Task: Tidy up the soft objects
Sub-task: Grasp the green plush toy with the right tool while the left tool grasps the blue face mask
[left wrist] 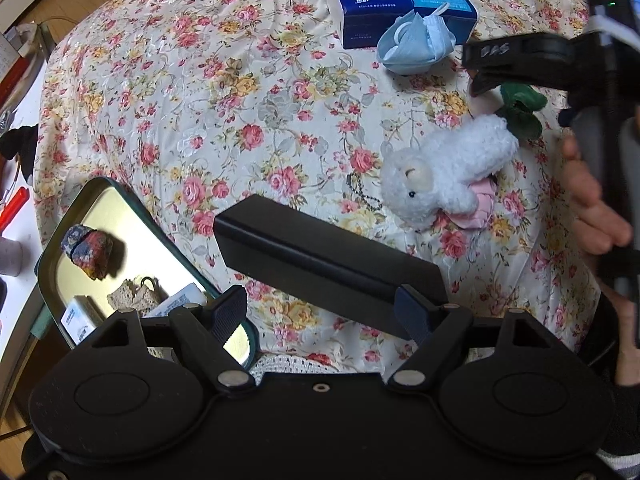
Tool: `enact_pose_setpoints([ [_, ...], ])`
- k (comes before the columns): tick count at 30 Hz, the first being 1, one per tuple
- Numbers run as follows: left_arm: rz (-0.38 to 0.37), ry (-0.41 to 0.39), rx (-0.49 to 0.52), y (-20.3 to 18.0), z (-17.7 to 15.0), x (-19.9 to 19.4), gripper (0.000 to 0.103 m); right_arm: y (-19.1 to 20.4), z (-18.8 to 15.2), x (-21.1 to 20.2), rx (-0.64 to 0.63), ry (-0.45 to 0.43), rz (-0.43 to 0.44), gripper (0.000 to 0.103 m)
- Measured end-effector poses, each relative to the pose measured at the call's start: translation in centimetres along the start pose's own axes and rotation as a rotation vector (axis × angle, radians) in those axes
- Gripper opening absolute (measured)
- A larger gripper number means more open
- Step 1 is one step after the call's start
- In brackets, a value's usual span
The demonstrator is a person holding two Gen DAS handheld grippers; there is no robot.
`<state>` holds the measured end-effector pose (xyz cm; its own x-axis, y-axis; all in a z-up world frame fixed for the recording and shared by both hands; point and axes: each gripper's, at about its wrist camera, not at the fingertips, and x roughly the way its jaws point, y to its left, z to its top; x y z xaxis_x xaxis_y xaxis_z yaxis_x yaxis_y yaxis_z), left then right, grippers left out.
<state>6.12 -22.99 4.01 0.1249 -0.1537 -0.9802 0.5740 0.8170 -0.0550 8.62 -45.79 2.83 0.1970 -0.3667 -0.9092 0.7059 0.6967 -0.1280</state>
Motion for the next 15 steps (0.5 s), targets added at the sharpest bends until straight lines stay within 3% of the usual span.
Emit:
enact_pose_setpoints([
  [1,-0.003,0.0,-0.001,0.0,0.0,0.0,0.077,0.2,0.0,0.3,-0.016,0.014,0.013,0.085],
  [3,-0.01,0.002,-0.003,0.0,0.4,0.1,0.077,0.1,-0.2,0.6,-0.025,0.047,0.091,0.058],
  [8,-0.015,0.004,-0.007,-0.5,1.1,0.2,0.077,-1.0,-0.5,-0.6,-0.02,0.007,0.078,0.054],
  [15,-0.029,-0.011,-0.016,-1.9,3.0,0.0,0.078,-6.5,-1.9,-2.4,0.108,-0.058,0.061,0.054],
])
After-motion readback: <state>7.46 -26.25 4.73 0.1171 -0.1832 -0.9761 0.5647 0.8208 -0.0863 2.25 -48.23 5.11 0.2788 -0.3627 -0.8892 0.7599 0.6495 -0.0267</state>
